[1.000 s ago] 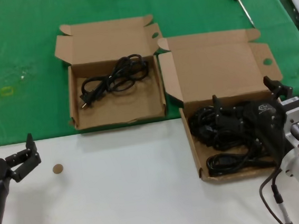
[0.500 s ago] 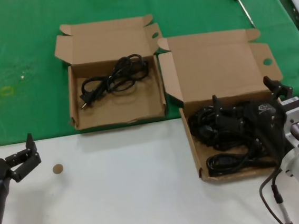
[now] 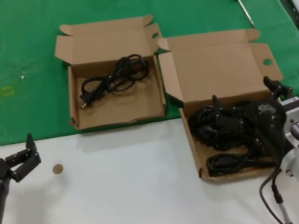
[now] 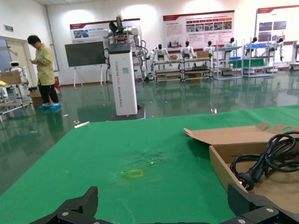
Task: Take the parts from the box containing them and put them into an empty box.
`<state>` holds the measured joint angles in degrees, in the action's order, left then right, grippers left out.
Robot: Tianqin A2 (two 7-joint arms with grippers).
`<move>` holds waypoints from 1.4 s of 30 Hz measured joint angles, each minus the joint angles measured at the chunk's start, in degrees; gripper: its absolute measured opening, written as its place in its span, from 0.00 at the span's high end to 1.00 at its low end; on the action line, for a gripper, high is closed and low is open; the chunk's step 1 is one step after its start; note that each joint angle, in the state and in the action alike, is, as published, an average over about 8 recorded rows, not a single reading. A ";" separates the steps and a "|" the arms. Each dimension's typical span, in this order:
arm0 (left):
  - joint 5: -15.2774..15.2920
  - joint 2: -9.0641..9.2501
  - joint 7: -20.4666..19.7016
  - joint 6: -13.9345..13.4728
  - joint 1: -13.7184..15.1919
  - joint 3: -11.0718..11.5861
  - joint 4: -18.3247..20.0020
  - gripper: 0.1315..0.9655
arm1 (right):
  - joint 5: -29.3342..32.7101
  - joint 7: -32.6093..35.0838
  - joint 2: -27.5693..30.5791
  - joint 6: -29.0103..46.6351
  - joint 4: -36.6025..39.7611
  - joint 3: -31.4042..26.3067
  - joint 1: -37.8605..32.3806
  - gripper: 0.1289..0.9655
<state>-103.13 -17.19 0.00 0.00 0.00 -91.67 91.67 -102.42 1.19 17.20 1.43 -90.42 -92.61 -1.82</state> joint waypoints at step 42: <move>0.00 0.00 0.00 0.00 0.00 0.00 0.00 0.00 | 0.00 0.00 0.00 0.00 0.00 0.00 0.00 0.00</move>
<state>-103.13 -17.19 0.00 0.00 0.00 -91.67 91.67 -102.42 1.19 17.20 1.43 -90.42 -92.61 -1.82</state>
